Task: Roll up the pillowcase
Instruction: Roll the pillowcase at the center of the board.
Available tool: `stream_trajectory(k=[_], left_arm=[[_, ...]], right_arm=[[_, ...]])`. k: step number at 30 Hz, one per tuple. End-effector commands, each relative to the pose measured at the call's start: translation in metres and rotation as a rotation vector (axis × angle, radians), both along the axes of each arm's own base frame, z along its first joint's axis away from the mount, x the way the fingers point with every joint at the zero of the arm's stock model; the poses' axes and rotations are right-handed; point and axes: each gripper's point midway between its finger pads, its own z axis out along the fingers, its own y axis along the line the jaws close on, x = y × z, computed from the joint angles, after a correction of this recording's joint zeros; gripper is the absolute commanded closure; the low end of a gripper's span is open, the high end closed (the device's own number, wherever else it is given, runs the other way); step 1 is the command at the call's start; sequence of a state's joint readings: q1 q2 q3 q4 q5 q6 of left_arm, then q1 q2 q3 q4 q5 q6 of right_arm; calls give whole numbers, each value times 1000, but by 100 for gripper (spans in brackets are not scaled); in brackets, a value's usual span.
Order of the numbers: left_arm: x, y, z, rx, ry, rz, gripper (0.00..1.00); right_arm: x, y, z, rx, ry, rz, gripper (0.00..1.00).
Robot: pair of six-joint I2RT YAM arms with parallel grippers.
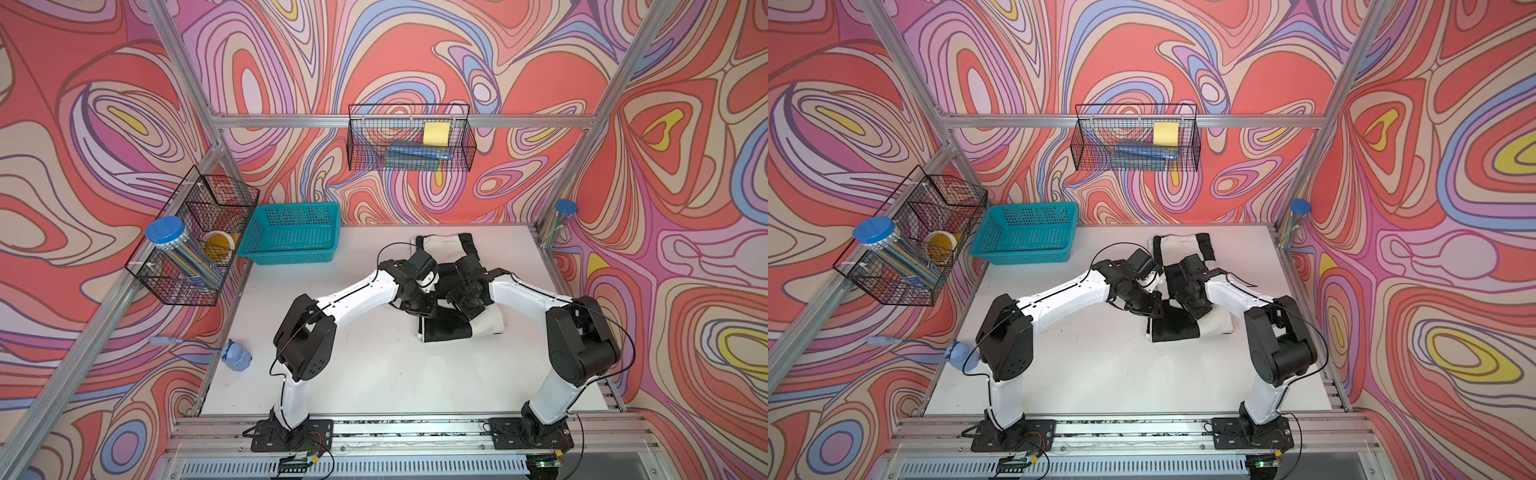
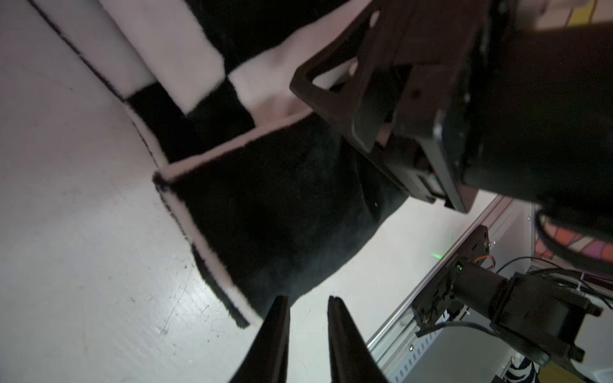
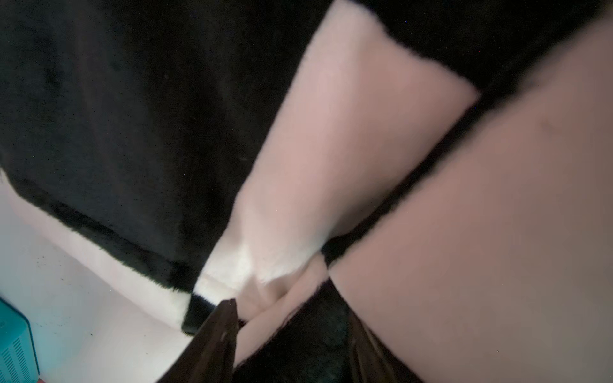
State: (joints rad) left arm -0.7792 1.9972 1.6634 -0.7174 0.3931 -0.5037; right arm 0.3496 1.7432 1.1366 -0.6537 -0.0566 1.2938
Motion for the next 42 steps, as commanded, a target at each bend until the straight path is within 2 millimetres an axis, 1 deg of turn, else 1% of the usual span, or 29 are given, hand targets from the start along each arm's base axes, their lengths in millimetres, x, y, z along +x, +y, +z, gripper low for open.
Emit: stream_trajectory(k=[1,3,5,7,9,11,13,15,16,19,23,26,28,32,35,39,42], left_arm=[[16,-1,-29,70,10,59,76],[24,4,-42,107,0,96,77],[25,4,-54,126,14,100,76],[27,-1,-68,137,49,102,76],[27,-5,-76,140,71,102,76],[30,-6,-78,143,69,104,76],[29,-6,-76,141,75,102,76],[26,-5,-77,144,85,104,77],[25,-4,-78,149,91,104,77],[21,1,-80,163,101,107,78],[17,2,-78,153,117,110,78],[17,4,-76,145,121,113,79],[15,4,-74,130,132,118,79],[13,6,-72,130,131,117,79],[13,6,-71,126,134,119,79],[12,3,-67,108,138,117,79],[11,2,-64,93,145,114,79]], right_arm=[[2,-6,-5,-11,-2,-2,46],[3,-6,-2,-9,-9,-5,46],[6,-7,3,-9,-26,-9,45],[11,-7,16,-9,-56,-11,46],[16,-7,33,-5,-98,-15,44],[17,-11,54,-17,-139,-19,41],[14,-16,75,-23,-185,-27,38],[5,-21,88,-20,-204,-38,36],[-2,-23,91,-17,-201,-44,36],[-32,-24,81,20,-153,-58,34],[-67,-26,68,47,-148,-102,31],[-84,-27,55,77,-151,-138,30],[-90,-28,49,69,-149,-147,25],[-86,-21,33,93,-159,-161,24],[-81,-15,16,70,-141,-153,23],[-66,-9,-7,37,-156,-169,23],[-57,-6,-16,26,-180,-191,23]])
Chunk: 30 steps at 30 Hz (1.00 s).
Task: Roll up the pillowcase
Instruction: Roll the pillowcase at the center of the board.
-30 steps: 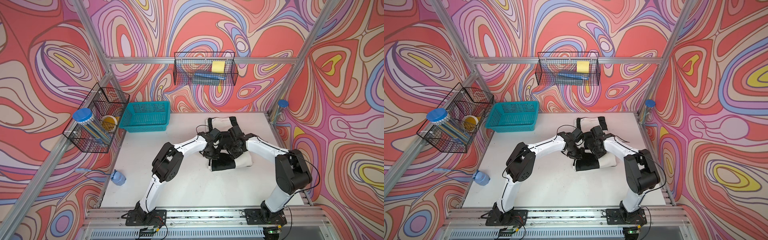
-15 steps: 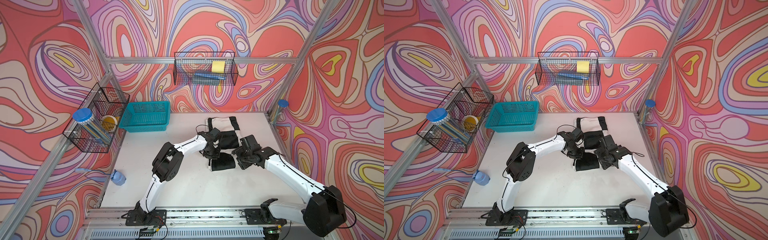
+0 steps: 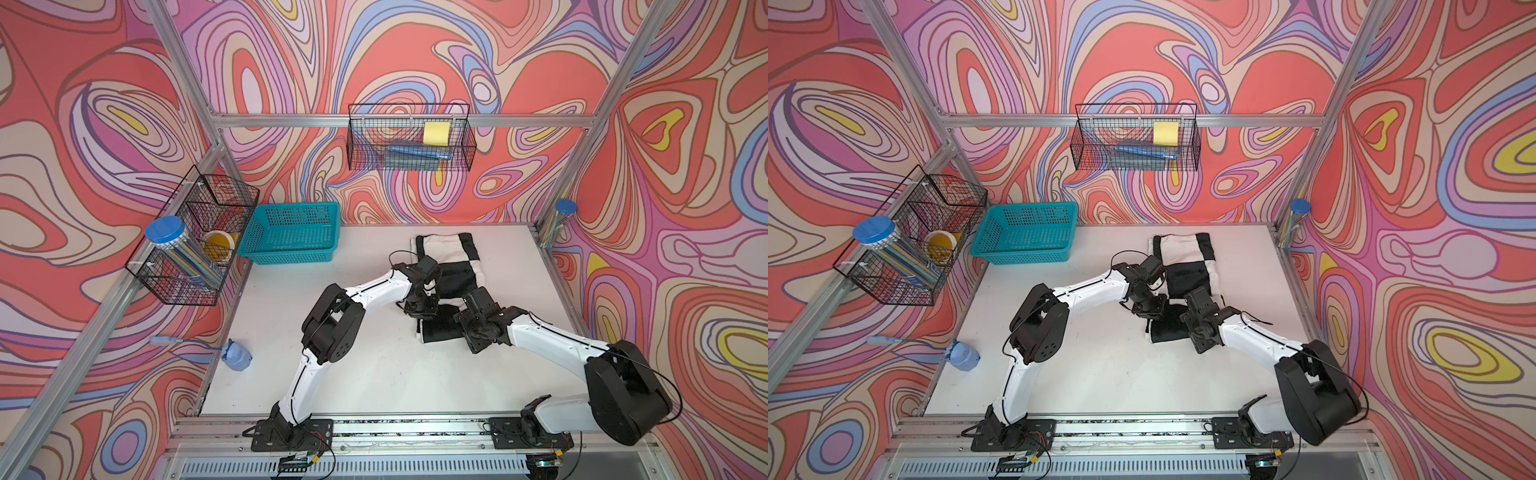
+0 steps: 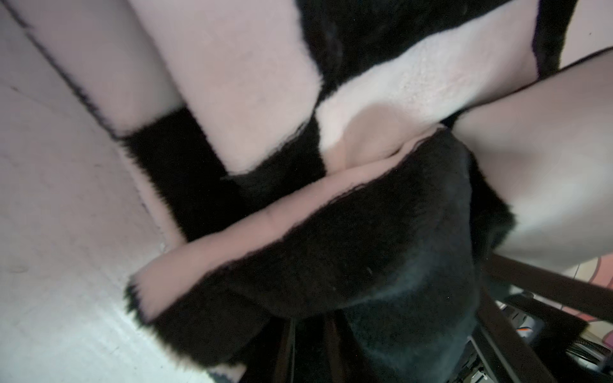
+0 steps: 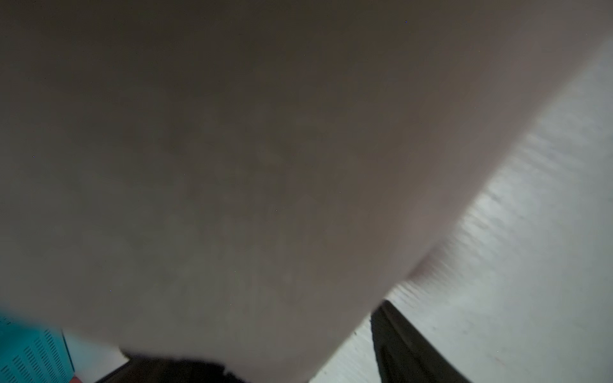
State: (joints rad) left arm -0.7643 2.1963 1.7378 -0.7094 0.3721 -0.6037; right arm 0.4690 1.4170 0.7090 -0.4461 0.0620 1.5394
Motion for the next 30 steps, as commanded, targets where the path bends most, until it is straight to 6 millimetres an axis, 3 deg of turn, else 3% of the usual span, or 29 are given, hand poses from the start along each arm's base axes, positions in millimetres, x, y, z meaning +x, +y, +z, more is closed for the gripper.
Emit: stream_trajectory(k=[1,4,7,12,16,19,26,30], left_arm=[[-9,5,5,-8,30,8,78],[-9,5,7,-22,37,13,78],[-9,6,10,-39,49,17,77],[-4,21,29,-71,30,49,62],[4,42,50,-89,-20,86,46],[5,56,63,-80,-68,93,44],[-1,54,66,-103,-75,75,45],[-5,48,64,-113,-67,53,45]], right_arm=[[18,5,-6,-4,-78,-42,23],[17,5,-17,-18,-51,-47,30],[13,2,-28,-34,-19,-57,49],[6,-3,-28,-75,17,-33,64],[-12,-5,-19,-80,72,7,68],[-42,-12,-13,-82,140,38,69],[-111,-17,6,-27,299,124,68],[-108,-15,20,-27,311,168,64]])
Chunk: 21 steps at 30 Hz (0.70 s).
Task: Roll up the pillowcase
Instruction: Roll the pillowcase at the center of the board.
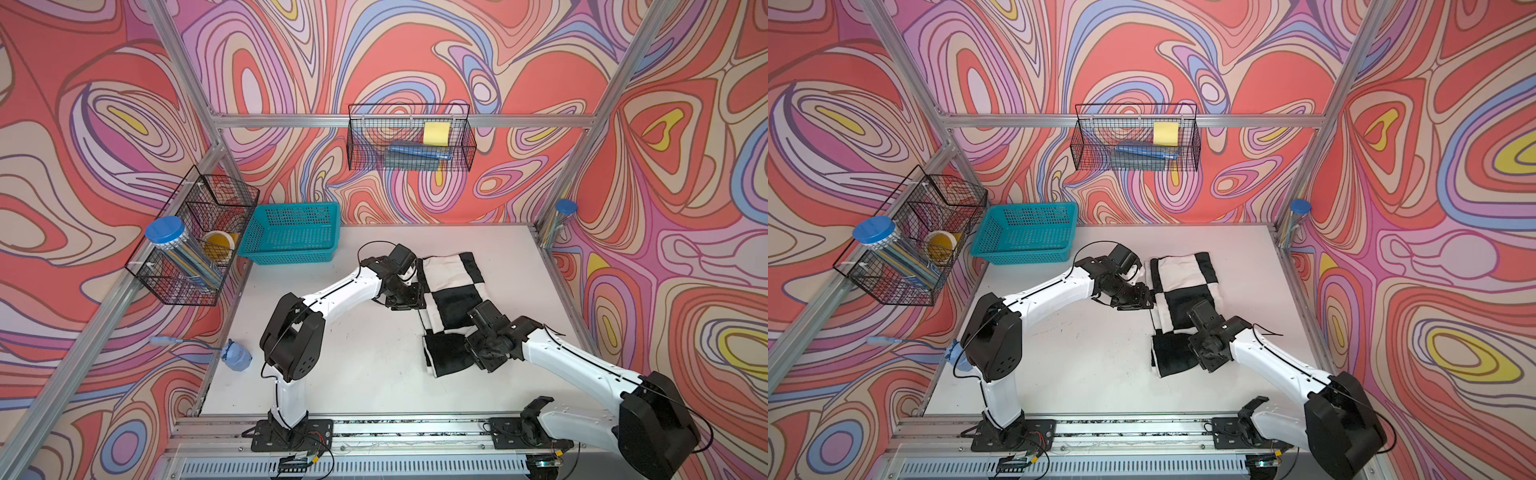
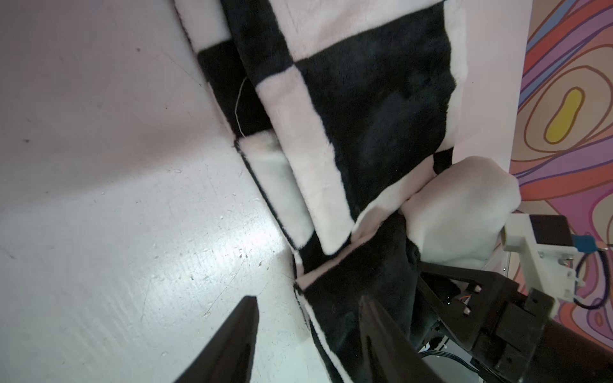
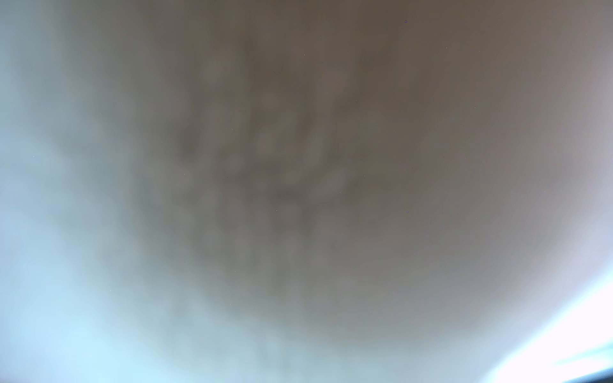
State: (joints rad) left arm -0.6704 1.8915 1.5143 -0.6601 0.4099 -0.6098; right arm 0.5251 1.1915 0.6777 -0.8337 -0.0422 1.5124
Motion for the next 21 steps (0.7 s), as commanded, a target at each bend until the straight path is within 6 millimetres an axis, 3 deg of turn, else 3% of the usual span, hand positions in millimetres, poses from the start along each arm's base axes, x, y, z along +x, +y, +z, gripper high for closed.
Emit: stream_trajectory(k=[1,7,15,21], left_arm=[[-6,-6,-6,-6,9,-39,45],[-13,-12,-6,-24,20,-60,45],[-12,-7,4,-20,-25,-65,45],[-9,-1,12,-3,-58,-57,44]], right_arm=[[-13,-2,6,-11,105,60,63],[43,12,25,-20,57,92,58],[90,2,40,-23,27,80,50],[140,4,44,-22,-33,72,45]])
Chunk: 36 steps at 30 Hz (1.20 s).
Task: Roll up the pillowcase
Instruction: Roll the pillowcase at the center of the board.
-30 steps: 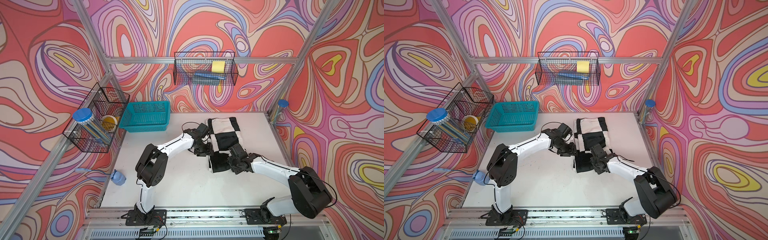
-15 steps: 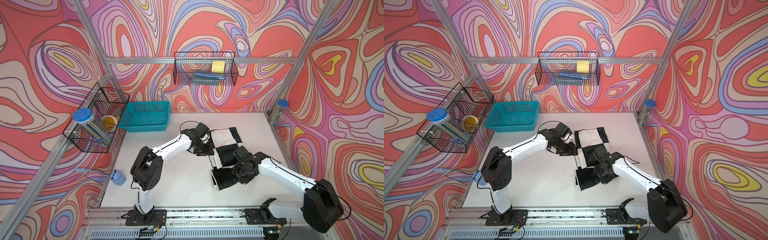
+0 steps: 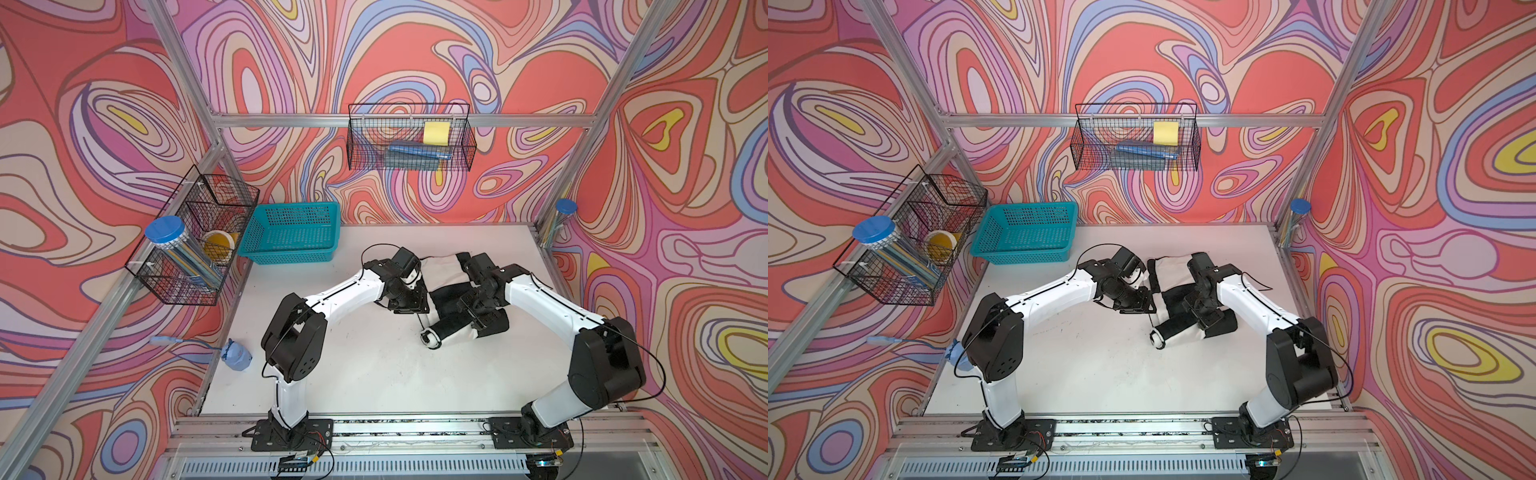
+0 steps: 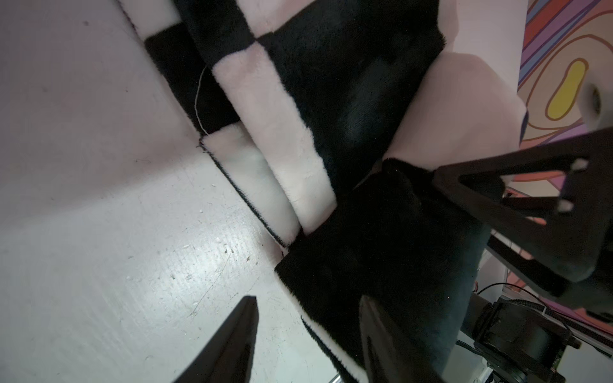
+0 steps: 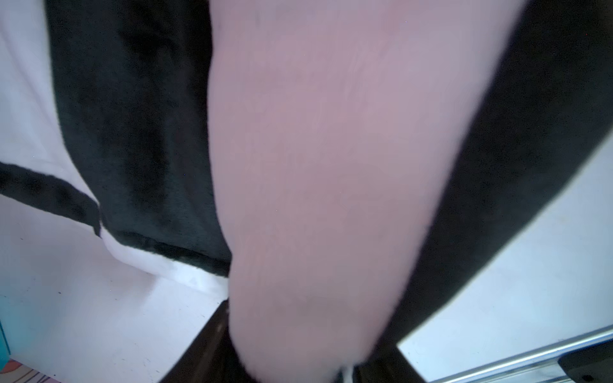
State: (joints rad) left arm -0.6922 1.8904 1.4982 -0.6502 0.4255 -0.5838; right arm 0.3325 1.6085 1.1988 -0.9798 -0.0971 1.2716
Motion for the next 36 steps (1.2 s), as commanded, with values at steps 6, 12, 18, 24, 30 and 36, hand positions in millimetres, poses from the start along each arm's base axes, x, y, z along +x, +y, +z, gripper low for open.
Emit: stream_trajectory(k=[6,12,18,24,30,36], left_arm=[[1,6,22,-9,-74,-15,44],[3,-4,30,-53,-71,-33,49],[2,-19,46,-131,-57,-62,96],[6,-25,38,-90,-67,-68,100],[50,-36,1,5,-92,29,100],[80,-42,-33,86,-80,97,100]], right_arm=[[74,6,-22,-8,-94,-30,43],[107,10,-42,31,-157,-101,42],[130,18,-52,62,-197,-98,41],[131,19,-67,45,-145,-69,41],[126,16,-69,48,-141,-60,40],[121,5,-56,42,-171,-72,41]])
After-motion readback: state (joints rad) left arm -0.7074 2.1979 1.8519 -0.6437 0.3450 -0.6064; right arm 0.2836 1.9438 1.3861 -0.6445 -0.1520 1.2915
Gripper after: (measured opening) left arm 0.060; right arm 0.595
